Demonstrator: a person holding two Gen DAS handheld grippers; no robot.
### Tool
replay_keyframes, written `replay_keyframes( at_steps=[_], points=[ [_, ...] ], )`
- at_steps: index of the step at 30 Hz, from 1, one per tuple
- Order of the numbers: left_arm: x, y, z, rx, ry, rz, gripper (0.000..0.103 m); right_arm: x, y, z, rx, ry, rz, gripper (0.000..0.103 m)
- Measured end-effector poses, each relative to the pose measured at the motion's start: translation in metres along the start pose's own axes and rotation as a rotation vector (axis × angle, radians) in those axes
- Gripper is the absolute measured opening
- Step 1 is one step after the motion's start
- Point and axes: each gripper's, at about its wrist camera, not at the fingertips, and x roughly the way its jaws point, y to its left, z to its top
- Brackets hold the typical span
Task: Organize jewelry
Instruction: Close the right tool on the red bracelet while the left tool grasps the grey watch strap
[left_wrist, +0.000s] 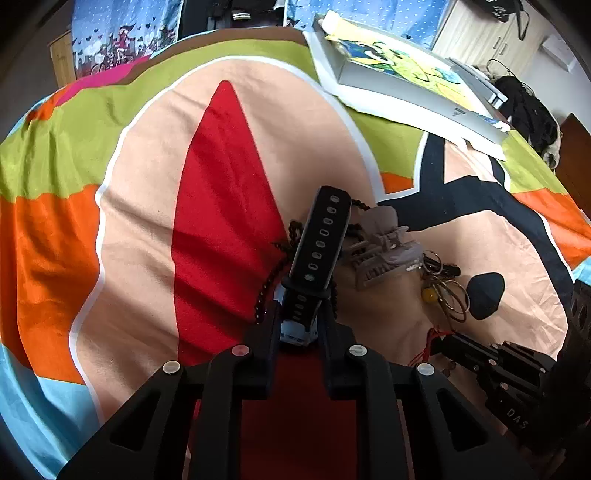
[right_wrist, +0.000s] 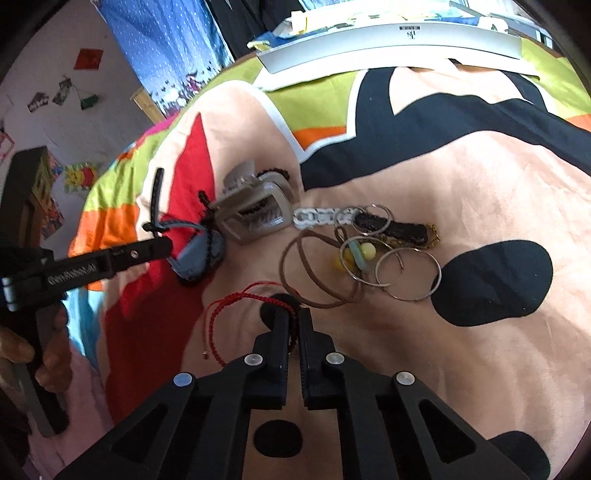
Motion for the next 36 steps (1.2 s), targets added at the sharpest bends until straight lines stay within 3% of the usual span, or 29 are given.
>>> replay_keyframes(
  at_steps=[3, 15, 27, 36],
  points=[
    [-0.005, -0.005, -0.002, 0.019, -0.019, -0.005, 0.004, -0.002, 0.006, 0.003, -0.014, -0.028, 0.012, 0.005],
    [-0.018, -0.018, -0.006, 0.069, -0.078, -0.035, 0.002, -0.012, 0.021, 0.009, -0.044, -0.098, 0.024, 0.005],
    [-0.048, -0.027, -0.007, 0.082, -0.200, -0.089, 0.002, -0.039, 0.024, 0.019, -0.007, -0.226, 0.029, 0.005],
    [-0.071, -0.027, 0.022, 0.042, -0.325, -0.157, 0.002, -0.064, 0.008, 0.044, 0.050, -0.353, 0.007, 0.005]
  ],
)
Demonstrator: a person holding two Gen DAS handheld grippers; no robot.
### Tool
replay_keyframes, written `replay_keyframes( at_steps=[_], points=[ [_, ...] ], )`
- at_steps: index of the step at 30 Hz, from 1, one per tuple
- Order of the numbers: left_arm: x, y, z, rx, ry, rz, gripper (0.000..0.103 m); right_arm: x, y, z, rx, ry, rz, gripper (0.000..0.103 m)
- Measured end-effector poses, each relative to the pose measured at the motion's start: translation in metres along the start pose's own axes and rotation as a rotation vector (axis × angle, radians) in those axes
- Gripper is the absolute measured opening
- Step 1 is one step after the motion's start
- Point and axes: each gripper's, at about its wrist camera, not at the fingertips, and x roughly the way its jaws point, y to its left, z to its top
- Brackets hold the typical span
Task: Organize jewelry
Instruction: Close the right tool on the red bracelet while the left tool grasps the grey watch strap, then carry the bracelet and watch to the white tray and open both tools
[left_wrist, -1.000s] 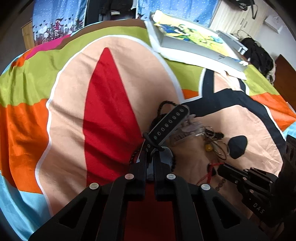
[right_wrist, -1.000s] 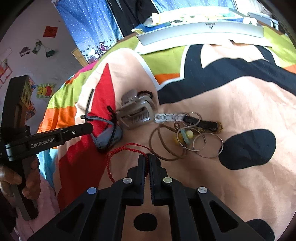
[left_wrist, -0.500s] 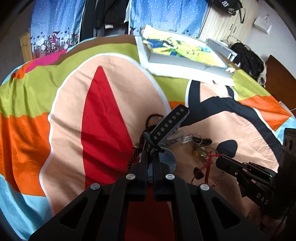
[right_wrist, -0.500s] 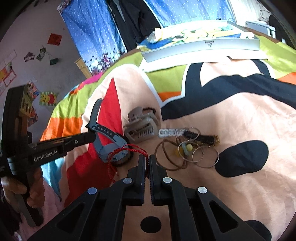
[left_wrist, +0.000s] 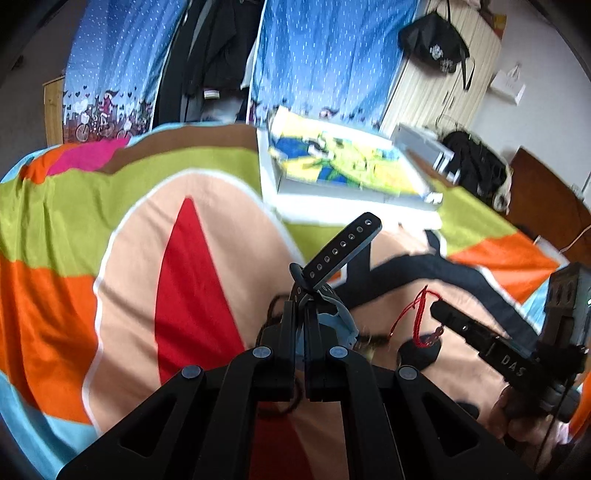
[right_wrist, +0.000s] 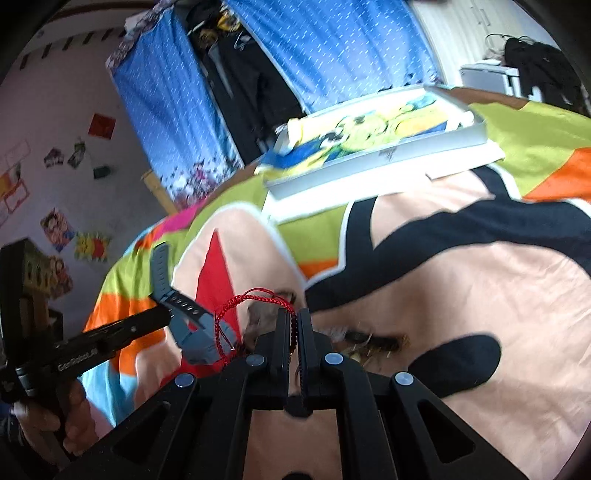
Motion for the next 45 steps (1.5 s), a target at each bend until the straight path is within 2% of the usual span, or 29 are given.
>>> replay_keyframes(
  at_steps=[3, 8, 14, 19, 24, 28, 33, 39, 42, 43, 44, 45],
  points=[
    [-0.004, 0.005, 0.006, -0.032, -0.032, -0.031, 0.001, 0.000, -0.006, 0.012, 0.019, -0.040, -0.004, 0.005],
    [0.001, 0.010, 0.025, -0.071, -0.031, -0.048, 0.001, 0.005, -0.012, 0.022, 0.023, -0.065, -0.010, 0.005],
    [0.016, 0.007, 0.080, -0.093, -0.108, -0.093, 0.001, 0.022, -0.021, 0.063, 0.018, -0.136, -0.004, 0.005],
    [0.054, 0.001, 0.135, -0.107, -0.155, -0.084, 0.001, 0.044, -0.032, 0.108, 0.021, -0.205, -0.024, 0.005],
    [0.107, 0.007, 0.167, -0.149, -0.125, -0.041, 0.001, 0.072, -0.046, 0.148, 0.042, -0.240, -0.076, 0.005],
    [0.143, 0.012, 0.177, -0.161, -0.083, -0.017, 0.001, 0.096, -0.064, 0.168, 0.057, -0.241, -0.110, 0.005],
    [0.176, 0.017, 0.175, -0.162, -0.015, 0.008, 0.001, 0.118, -0.085, 0.172, 0.071, -0.217, -0.145, 0.005],
    [0.184, 0.016, 0.175, -0.133, -0.005, 0.038, 0.001, 0.138, -0.099, 0.167, 0.094, -0.159, -0.162, 0.005],
    [0.185, 0.013, 0.177, -0.110, 0.017, 0.064, 0.006, 0.141, -0.099, 0.165, 0.096, -0.143, -0.174, 0.006],
    [0.185, 0.013, 0.177, -0.110, 0.028, 0.071, 0.011, 0.141, -0.100, 0.165, 0.096, -0.142, -0.175, 0.006],
    [0.186, 0.013, 0.178, -0.112, 0.040, 0.076, 0.017, 0.140, -0.098, 0.165, 0.092, -0.139, -0.179, 0.006],
    [0.187, 0.014, 0.177, -0.116, 0.061, 0.087, 0.036, 0.139, -0.098, 0.165, 0.089, -0.135, -0.183, 0.006]
  ],
)
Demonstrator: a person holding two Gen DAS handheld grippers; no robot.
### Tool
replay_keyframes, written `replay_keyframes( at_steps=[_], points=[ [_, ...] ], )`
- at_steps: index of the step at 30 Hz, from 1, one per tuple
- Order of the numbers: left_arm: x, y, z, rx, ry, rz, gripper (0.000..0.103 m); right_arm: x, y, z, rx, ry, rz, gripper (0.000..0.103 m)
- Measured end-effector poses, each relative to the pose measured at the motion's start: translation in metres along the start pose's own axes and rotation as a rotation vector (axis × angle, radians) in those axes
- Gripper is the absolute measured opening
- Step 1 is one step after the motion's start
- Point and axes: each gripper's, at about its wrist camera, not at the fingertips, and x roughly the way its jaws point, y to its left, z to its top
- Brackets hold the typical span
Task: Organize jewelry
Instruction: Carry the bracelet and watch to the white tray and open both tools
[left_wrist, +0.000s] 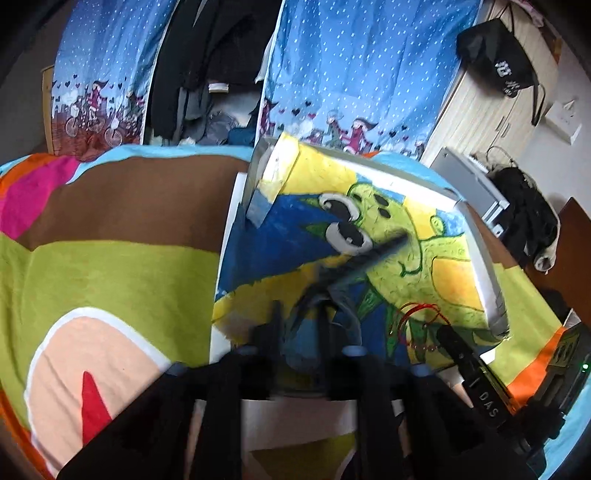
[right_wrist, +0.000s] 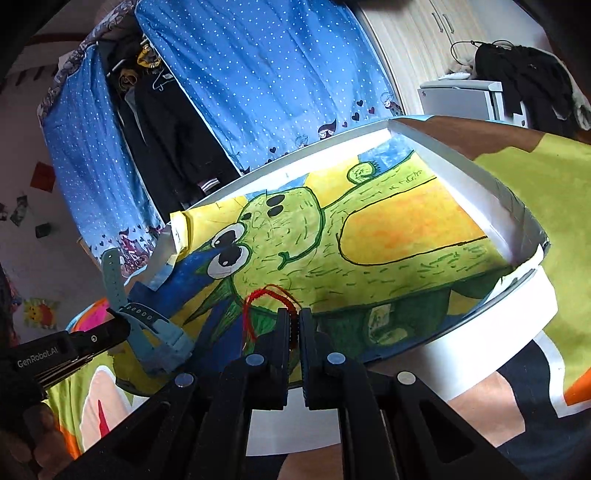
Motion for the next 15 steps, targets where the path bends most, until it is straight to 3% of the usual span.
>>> replay_keyframes(
  at_steps=[1, 5, 10, 11, 13, 15],
  points=[
    [0.000, 0.001, -0.001, -0.004, 0.006, 0.009, 0.050, -0.001, 0.000, 0.000, -0.003, 0.004, -0.007, 0.006],
    [-0.012, 0.000, -0.008, -0.001, -0.011, 0.055, 0.059, -0.011, 0.001, 0.001, -0.006, -0.002, -0.011, 0.024],
    [-0.041, -0.009, -0.017, 0.034, -0.064, 0.043, 0.061, -0.033, 0.007, 0.003, -0.045, -0.033, -0.038, 0.045],
    [-0.051, -0.012, -0.020, 0.047, -0.092, 0.046, 0.064, -0.038, 0.007, 0.003, -0.049, -0.041, -0.041, 0.050],
    [-0.067, -0.015, -0.025, 0.053, -0.135, 0.044, 0.083, -0.053, 0.009, 0.002, -0.066, -0.066, -0.048, 0.062],
    [-0.089, -0.018, -0.033, 0.058, -0.198, 0.022, 0.086, -0.068, 0.012, 0.001, -0.085, -0.094, -0.043, 0.073]
  ],
)
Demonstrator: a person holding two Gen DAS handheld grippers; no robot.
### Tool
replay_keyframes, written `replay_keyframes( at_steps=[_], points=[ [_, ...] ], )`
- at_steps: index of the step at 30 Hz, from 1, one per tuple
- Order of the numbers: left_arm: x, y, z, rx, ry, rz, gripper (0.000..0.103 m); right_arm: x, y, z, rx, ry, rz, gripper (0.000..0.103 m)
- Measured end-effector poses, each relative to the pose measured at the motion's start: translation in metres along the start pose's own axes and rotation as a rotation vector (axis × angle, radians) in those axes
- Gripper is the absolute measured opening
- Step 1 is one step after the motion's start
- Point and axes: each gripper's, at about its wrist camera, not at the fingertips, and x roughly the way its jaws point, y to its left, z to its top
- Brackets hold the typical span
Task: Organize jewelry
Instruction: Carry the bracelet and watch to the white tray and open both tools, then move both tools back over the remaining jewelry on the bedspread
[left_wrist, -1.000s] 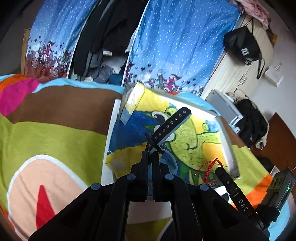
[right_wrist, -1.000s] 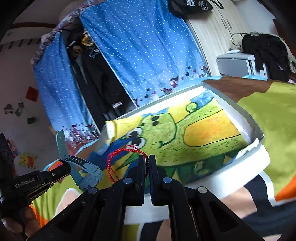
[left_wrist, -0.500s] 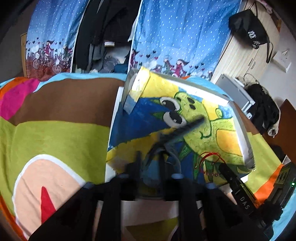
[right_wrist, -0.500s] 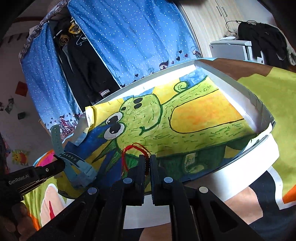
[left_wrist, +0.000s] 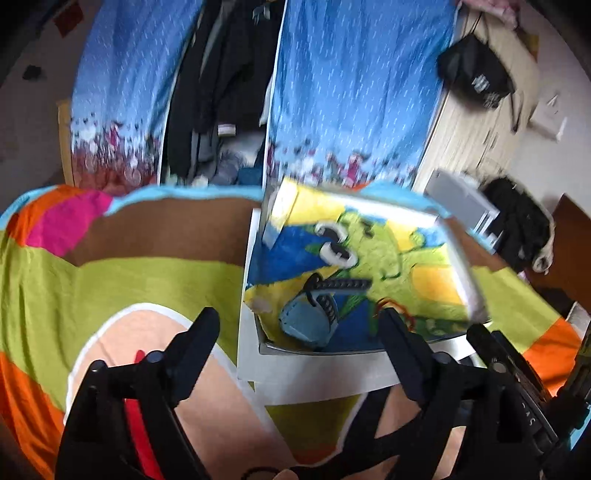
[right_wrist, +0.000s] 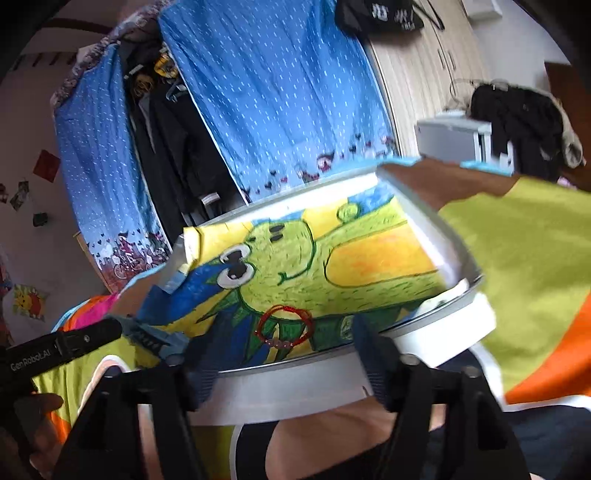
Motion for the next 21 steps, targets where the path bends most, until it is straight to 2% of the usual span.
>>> replay_keyframes(
  at_steps=[5, 7, 11, 18, 21],
  points=[
    [-0.049, -0.009, -0.011, 0.053, -0.088, -0.005, 0.089, -0.049, 0.005, 0.001, -0.025, -0.082, 0.040, 0.088],
    [-0.066, -0.011, -0.015, 0.066, -0.111, -0.002, 0.099, -0.068, 0.006, 0.000, -0.028, -0.111, 0.048, 0.094],
    [-0.103, -0.015, -0.032, 0.091, -0.174, 0.001, 0.099, -0.109, 0.010, -0.005, -0.042, -0.167, 0.071, 0.102],
    [-0.158, -0.012, -0.071, 0.133, -0.227, 0.001, 0.099, -0.171, 0.020, -0.028, -0.108, -0.240, 0.074, 0.103],
    [-0.173, -0.006, -0.090, 0.139, -0.219, -0.005, 0.099, -0.191, 0.028, -0.045, -0.165, -0.255, 0.043, 0.103]
  ],
)
